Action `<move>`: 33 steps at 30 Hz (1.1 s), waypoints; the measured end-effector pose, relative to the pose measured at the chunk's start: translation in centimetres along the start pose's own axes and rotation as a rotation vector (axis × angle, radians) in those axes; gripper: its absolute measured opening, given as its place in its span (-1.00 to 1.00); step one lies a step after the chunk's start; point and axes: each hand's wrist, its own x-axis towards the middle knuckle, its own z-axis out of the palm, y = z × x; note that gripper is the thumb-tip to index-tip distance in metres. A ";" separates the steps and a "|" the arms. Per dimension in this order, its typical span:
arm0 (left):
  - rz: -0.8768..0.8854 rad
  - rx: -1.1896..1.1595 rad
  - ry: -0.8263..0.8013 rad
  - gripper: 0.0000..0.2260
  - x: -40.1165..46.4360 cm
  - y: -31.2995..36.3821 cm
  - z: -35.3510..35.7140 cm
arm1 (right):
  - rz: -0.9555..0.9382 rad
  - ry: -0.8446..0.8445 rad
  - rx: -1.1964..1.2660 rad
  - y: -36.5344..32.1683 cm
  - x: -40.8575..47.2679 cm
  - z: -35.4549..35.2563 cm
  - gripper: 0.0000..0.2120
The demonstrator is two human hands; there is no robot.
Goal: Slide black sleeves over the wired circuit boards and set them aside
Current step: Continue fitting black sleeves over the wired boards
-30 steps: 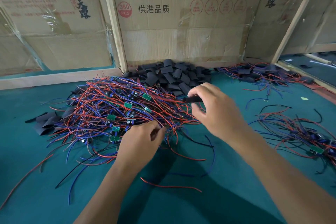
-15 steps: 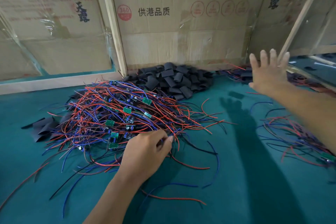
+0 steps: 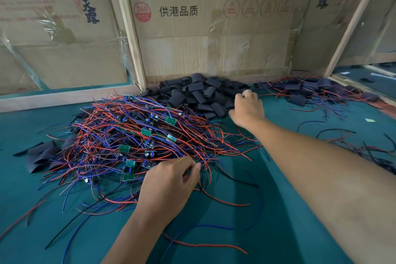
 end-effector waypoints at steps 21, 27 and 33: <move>0.026 -0.034 0.012 -0.70 0.0 0.4 0.4 | -0.002 -0.010 0.212 5.0 1.3 -0.2 -0.66; 0.042 0.000 -0.003 -0.70 0.2 0.6 1.0 | 0.021 -0.298 0.088 5.6 2.5 -0.1 -0.53; 0.020 -0.007 -0.004 -0.68 0.1 0.6 0.8 | -0.051 -0.172 0.001 5.5 1.1 -0.2 -0.50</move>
